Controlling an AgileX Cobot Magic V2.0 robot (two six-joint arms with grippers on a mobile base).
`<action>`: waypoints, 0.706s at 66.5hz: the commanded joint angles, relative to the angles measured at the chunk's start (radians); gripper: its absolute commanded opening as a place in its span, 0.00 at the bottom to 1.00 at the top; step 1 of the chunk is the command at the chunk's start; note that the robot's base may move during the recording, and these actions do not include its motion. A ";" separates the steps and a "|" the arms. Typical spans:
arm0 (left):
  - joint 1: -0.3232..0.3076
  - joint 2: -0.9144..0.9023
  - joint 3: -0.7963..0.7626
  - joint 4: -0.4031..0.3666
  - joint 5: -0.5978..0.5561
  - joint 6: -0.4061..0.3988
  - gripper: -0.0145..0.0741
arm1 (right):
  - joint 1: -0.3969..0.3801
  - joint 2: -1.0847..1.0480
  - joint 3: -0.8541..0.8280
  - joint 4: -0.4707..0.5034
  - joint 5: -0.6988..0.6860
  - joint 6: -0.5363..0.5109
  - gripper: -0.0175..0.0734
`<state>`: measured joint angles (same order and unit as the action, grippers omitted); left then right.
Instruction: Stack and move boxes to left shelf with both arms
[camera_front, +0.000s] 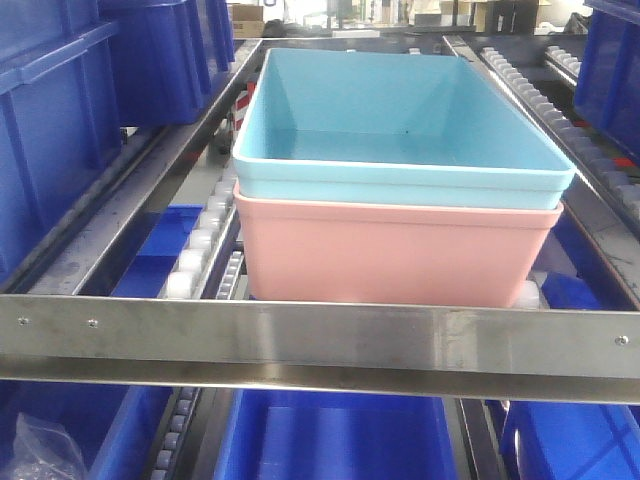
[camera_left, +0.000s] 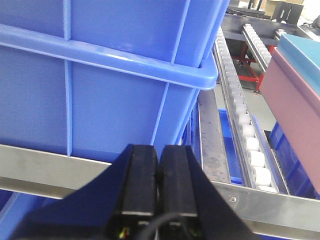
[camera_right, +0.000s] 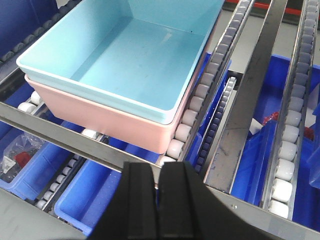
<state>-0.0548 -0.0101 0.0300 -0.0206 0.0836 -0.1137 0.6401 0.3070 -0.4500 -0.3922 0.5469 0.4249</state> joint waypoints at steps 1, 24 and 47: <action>0.001 -0.015 0.030 -0.007 -0.097 0.004 0.15 | 0.001 0.008 -0.026 -0.034 -0.080 -0.009 0.25; 0.001 -0.015 0.030 -0.007 -0.097 0.004 0.15 | 0.001 0.008 -0.026 -0.034 -0.080 -0.009 0.25; 0.001 -0.015 0.030 -0.007 -0.097 0.004 0.15 | -0.358 0.000 0.113 0.232 -0.282 -0.304 0.25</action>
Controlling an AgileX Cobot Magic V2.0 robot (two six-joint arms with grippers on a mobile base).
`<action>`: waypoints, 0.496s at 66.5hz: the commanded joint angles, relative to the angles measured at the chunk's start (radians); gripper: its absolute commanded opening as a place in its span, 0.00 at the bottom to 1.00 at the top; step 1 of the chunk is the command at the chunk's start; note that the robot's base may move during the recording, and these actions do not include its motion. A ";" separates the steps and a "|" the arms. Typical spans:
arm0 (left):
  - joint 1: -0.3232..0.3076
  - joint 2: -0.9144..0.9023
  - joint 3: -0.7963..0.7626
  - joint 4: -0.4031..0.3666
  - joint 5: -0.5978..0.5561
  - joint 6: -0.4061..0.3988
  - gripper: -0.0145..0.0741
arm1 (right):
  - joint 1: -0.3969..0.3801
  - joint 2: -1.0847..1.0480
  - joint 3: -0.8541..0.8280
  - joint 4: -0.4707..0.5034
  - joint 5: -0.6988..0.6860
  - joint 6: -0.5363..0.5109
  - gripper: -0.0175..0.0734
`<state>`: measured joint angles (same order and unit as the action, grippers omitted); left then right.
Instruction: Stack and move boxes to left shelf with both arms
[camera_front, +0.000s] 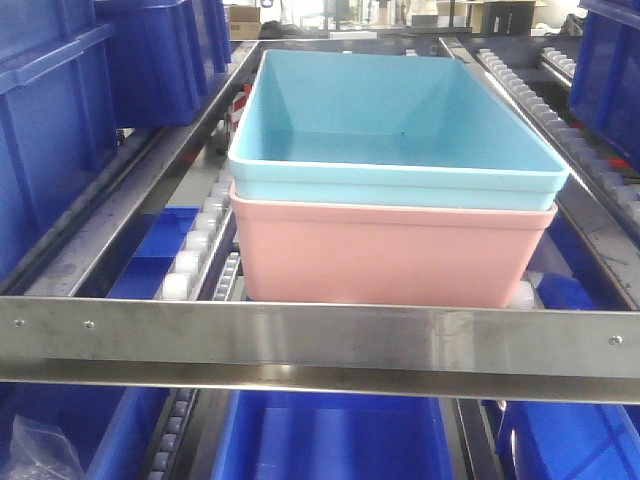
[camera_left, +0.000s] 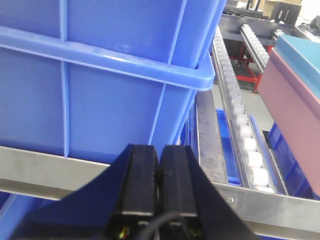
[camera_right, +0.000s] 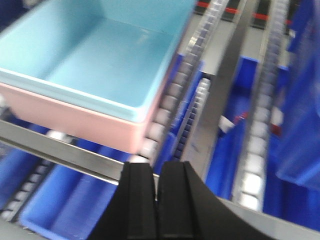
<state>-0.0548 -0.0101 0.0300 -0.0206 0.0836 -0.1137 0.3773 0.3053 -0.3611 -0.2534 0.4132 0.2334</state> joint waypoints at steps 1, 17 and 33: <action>0.001 -0.015 0.030 -0.007 -0.097 0.004 0.15 | -0.126 -0.004 0.043 0.128 -0.171 -0.137 0.25; 0.001 -0.015 0.030 -0.007 -0.097 0.004 0.15 | -0.350 -0.166 0.268 0.267 -0.392 -0.187 0.25; 0.001 -0.015 0.030 -0.007 -0.097 0.004 0.15 | -0.357 -0.339 0.372 0.260 -0.413 -0.188 0.25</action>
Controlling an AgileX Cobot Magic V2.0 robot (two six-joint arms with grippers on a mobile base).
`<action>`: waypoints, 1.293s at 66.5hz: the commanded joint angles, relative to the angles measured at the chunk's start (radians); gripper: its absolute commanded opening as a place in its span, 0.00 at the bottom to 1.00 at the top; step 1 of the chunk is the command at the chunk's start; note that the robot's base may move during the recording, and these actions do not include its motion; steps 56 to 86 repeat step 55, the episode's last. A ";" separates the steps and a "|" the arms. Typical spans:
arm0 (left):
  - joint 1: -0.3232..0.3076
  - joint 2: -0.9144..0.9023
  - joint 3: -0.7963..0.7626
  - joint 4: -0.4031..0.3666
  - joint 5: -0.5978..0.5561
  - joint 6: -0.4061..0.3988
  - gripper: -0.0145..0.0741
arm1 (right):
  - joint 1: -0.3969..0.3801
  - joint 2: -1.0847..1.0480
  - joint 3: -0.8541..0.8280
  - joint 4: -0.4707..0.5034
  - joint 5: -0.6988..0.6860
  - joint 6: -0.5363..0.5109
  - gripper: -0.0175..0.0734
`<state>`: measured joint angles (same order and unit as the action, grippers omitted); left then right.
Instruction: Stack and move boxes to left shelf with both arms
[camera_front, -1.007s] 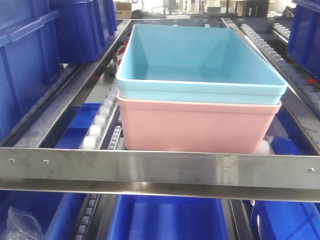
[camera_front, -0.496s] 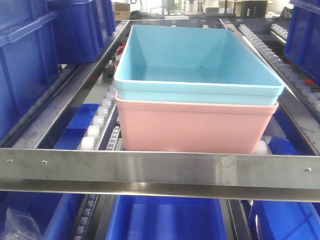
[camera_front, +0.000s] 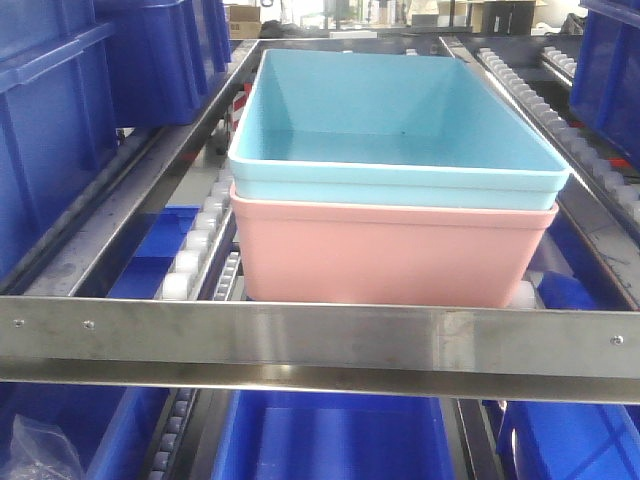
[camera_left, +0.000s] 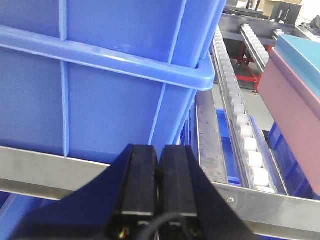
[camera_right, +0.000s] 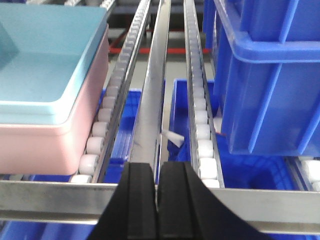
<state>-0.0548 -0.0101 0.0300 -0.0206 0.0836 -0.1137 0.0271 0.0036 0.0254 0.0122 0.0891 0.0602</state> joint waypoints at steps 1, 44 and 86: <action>0.001 -0.015 0.030 -0.007 -0.097 0.004 0.15 | -0.007 -0.037 -0.014 -0.006 -0.089 -0.015 0.25; 0.001 -0.015 0.030 -0.007 -0.097 0.004 0.15 | -0.007 -0.034 -0.014 -0.012 -0.089 -0.015 0.25; 0.001 -0.015 0.030 -0.007 -0.097 0.004 0.15 | -0.007 -0.034 -0.014 -0.012 -0.089 -0.015 0.25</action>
